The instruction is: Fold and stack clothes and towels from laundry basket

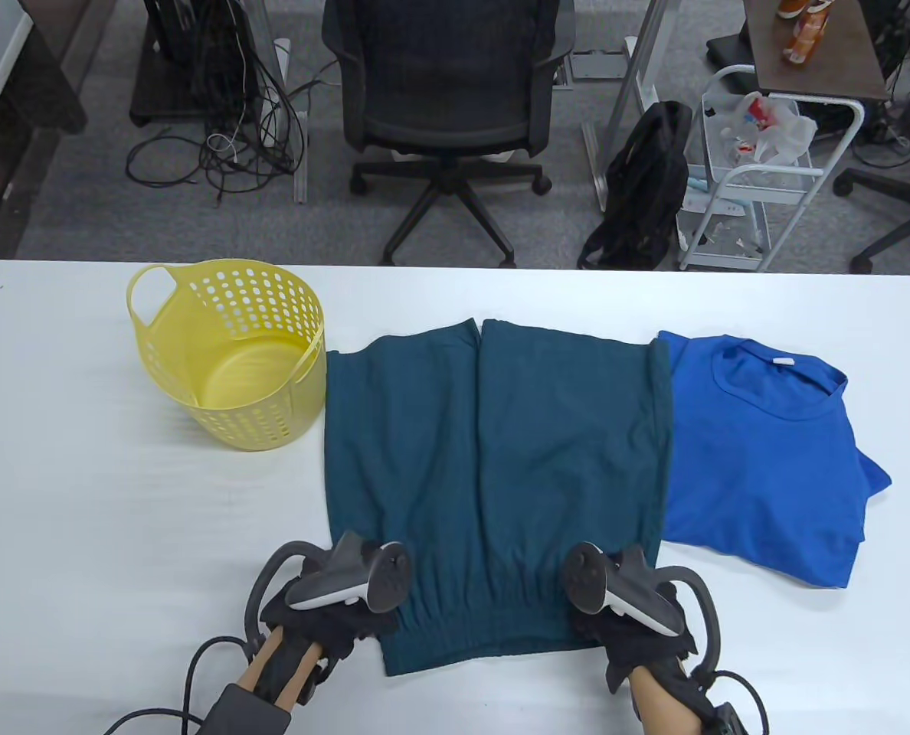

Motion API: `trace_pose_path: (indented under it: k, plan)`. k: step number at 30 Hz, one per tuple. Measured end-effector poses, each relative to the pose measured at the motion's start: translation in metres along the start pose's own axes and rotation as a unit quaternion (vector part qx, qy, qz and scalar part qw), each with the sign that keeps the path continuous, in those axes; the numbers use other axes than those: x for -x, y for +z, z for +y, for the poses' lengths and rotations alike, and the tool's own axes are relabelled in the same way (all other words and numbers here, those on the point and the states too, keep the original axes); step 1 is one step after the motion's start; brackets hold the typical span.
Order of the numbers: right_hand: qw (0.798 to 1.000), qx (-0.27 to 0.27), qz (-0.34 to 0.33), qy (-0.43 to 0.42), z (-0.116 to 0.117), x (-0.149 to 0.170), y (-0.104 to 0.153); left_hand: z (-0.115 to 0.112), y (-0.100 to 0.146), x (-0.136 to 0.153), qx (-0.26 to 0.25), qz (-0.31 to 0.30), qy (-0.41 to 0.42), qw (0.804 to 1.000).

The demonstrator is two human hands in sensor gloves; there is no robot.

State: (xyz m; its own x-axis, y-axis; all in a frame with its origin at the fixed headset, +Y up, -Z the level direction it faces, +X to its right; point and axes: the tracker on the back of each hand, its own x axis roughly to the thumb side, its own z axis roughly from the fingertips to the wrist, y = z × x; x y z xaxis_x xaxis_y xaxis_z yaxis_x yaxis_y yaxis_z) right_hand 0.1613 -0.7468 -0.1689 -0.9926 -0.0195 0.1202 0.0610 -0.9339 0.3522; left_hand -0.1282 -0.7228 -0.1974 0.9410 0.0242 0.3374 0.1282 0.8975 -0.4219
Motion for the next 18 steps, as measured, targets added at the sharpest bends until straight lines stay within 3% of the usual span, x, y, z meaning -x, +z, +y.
trace_pose_path:
  k: [2,5,8,11,13,14,16,18]
  plan:
    - [0.999,0.034,-0.031,-0.010,-0.007,-0.013,0.004,0.037,-0.027,-0.003,-0.039,0.022,0.036,0.998]
    - [0.994,-0.016,-0.107,-0.018,-0.002,-0.034,0.007,0.073,-0.095,-0.022,-0.038,0.002,0.014,0.999]
    - [0.990,-0.029,-0.139,-0.013,0.007,-0.038,0.006,0.073,-0.155,-0.043,-0.013,0.003,-0.031,0.999]
    - [0.989,-0.060,-0.134,0.008,0.012,-0.039,0.003,0.057,-0.203,-0.054,0.046,0.066,-0.120,0.989]
    - [0.991,-0.049,-0.122,0.026,0.010,-0.035,0.002,0.046,-0.215,-0.053,0.081,0.104,-0.174,0.976]
    - [0.992,-0.046,-0.114,0.030,0.010,-0.033,0.002,0.046,-0.215,-0.052,0.074,0.104,-0.181,0.975]
    - [0.995,-0.043,-0.084,0.042,0.009,-0.024,0.000,0.047,-0.205,-0.045,0.020,0.093,-0.177,0.980]
    - [0.996,-0.034,-0.062,0.047,0.007,-0.017,-0.002,0.043,-0.192,-0.037,0.051,0.099,-0.231,0.967]
